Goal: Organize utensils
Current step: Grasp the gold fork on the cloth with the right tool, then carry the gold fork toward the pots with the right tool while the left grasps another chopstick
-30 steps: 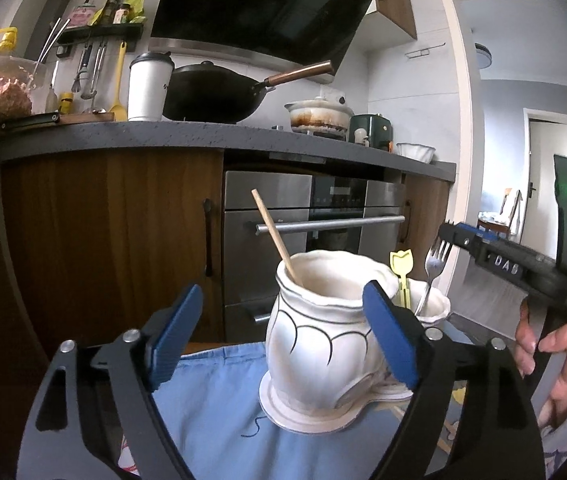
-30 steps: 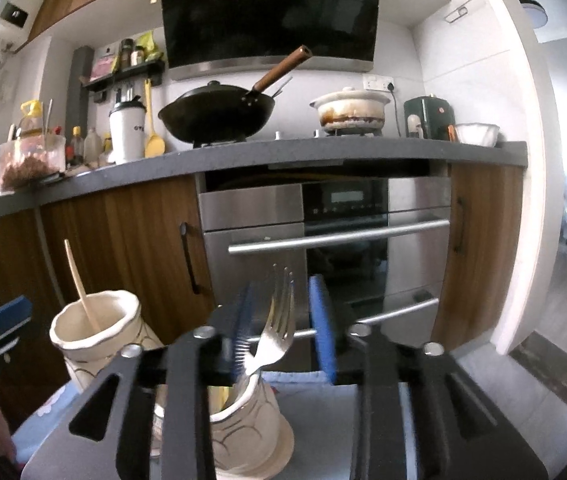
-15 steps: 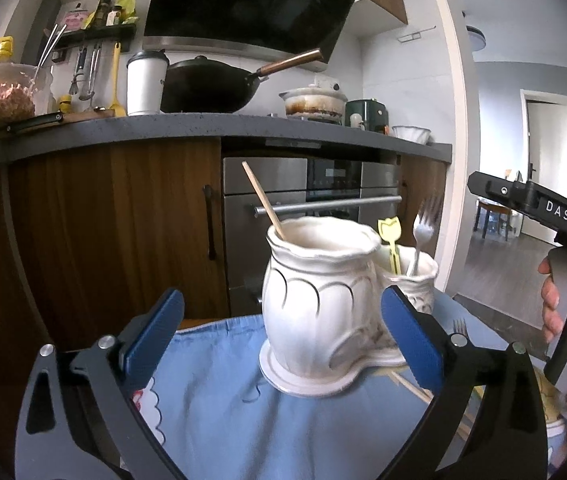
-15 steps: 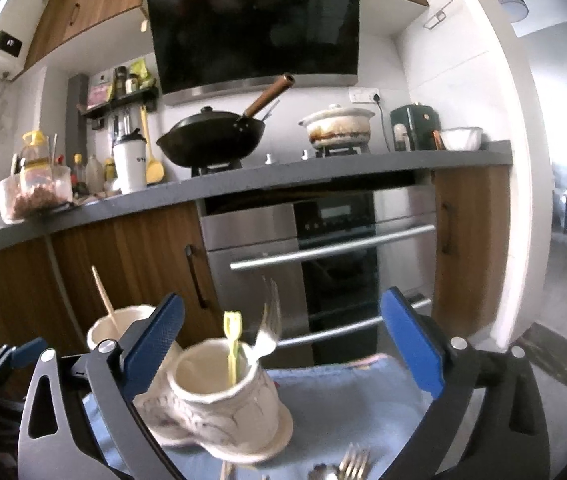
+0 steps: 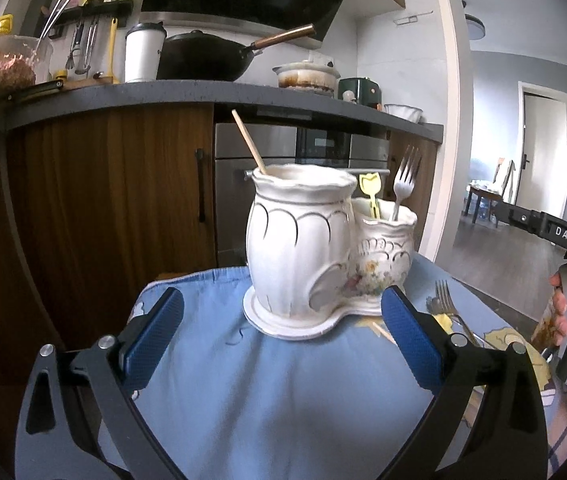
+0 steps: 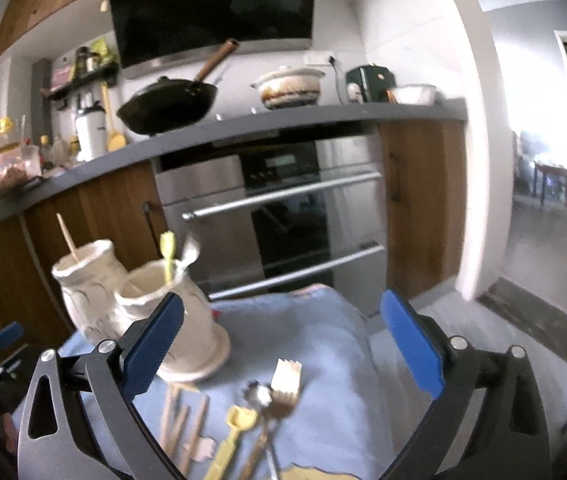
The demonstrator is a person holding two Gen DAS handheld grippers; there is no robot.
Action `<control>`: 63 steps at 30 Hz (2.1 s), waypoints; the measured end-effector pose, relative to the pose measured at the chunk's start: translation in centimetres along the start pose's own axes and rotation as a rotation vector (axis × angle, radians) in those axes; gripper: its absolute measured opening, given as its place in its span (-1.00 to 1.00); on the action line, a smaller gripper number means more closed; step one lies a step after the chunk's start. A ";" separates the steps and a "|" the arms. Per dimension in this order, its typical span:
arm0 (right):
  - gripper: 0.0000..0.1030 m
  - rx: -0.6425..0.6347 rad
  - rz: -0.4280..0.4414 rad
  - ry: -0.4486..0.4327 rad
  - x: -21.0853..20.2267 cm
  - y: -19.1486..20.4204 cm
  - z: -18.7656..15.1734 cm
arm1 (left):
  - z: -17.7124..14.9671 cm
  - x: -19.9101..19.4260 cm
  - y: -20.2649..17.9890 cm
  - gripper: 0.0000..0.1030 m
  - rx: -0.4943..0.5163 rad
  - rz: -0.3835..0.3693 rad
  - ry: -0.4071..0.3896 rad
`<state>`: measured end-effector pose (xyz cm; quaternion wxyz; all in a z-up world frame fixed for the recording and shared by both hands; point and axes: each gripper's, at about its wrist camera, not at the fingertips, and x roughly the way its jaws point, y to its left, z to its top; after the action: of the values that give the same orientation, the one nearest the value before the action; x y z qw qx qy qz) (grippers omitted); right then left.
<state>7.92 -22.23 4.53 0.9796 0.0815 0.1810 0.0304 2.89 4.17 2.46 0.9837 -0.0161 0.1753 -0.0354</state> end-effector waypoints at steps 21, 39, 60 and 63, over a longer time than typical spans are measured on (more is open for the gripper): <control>0.89 -0.142 -0.009 0.218 5.1 -2.7 -2.3 | -1.6 2.1 -1.5 0.89 0.032 -0.005 0.117; -0.27 -0.183 0.217 0.509 11.7 -0.8 -3.9 | -1.9 3.2 -2.8 0.89 0.076 -0.019 0.170; -0.92 -0.173 0.259 0.308 6.4 -1.3 -1.4 | -2.0 4.5 -7.5 0.89 0.112 -0.052 0.289; -0.93 -0.169 0.263 0.245 4.6 -1.5 -0.5 | -2.3 5.2 -8.9 0.79 0.109 -0.066 0.339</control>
<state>12.08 -23.18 2.22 0.9412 0.0176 0.2835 0.1831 6.44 -5.16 -1.08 0.9378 0.0378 0.3357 -0.0795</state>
